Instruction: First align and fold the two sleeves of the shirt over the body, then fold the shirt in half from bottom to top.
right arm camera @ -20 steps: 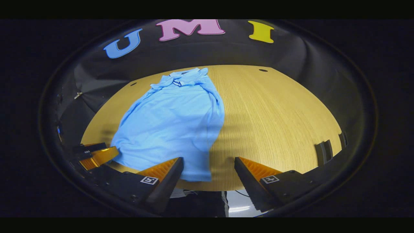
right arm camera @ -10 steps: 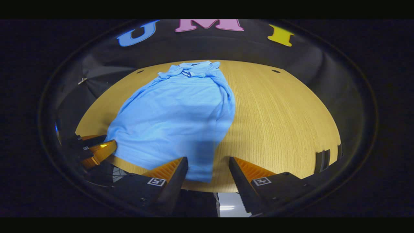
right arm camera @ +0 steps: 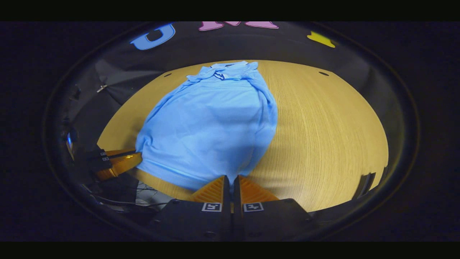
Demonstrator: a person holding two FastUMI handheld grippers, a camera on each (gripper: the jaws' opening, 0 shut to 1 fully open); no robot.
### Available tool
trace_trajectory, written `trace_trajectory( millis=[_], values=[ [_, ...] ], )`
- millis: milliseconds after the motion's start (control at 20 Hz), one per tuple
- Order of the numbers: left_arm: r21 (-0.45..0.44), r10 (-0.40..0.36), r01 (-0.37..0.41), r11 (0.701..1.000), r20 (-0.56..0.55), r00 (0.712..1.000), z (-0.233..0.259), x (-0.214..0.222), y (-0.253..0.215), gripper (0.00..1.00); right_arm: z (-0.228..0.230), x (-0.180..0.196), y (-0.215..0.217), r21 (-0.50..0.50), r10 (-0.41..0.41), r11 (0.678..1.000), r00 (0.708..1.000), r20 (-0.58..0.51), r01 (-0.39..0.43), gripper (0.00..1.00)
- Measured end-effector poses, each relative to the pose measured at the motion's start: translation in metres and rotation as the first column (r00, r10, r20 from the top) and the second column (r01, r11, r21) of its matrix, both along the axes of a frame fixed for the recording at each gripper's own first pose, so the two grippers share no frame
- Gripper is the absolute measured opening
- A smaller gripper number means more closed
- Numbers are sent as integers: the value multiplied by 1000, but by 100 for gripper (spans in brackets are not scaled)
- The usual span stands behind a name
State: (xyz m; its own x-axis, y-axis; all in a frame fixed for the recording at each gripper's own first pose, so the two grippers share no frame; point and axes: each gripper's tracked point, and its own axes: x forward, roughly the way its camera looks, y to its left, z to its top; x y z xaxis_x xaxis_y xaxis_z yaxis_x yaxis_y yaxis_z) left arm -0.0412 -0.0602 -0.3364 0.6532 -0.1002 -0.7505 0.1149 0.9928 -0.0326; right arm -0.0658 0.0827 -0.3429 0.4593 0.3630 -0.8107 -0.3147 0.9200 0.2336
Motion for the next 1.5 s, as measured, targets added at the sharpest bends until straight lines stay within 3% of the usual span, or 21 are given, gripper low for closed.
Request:
trace_trajectory(
  millis=[350, 600, 800, 850, 900, 1000, 1050, 1250, 1350, 1500],
  values=[
    [-57, 45, -48, 997, -62, 997, 9, 0, -4, 6, 19, 8, -6, 8, 17, 1000, 1000, 18, -17, 7],
    [-67, 24, -25, 997, -8, 1000, 54, 21, -6, 6, 56, 39, -4, 29, 16, 999, 996, 92, -19, 7],
    [-94, 50, -45, 995, 57, 997, 99, 63, 1, 6, 91, 85, 1, 98, -34, 995, 990, 134, 21, 7],
    [-113, 58, -50, 992, 70, 996, 109, 74, 1, 6, 100, 97, 1, 107, -42, 994, 988, 150, 26, 2],
    [-125, 64, -53, 991, 84, 994, 120, 86, 2, 6, 109, 110, 2, 115, -46, 993, 985, 165, 27, 7],
    [-133, 65, -51, 990, 107, 992, 140, 111, 7, 6, 124, 137, 9, 131, -50, 991, 980, 192, 25, 7],
    [-132, 65, -49, 990, 120, 991, 149, 123, 9, 6, 133, 150, 13, 136, -47, 991, 977, 208, 19, 1],
    [-175, 81, -55, 983, 144, 986, 182, 178, 6, 6, 162, 210, 32, 137, -16, 990, 958, 286, -25, 12],
    [-173, 91, -60, 983, 172, 981, 196, 213, 9, 6, 174, 242, 40, 131, -5, 991, 946, 324, -40, 1],
    [-149, 94, -62, 987, 218, 971, 214, 268, 16, 6, 184, 291, 51, 157, -30, 987, 938, 346, -27, 12]
  ],
)
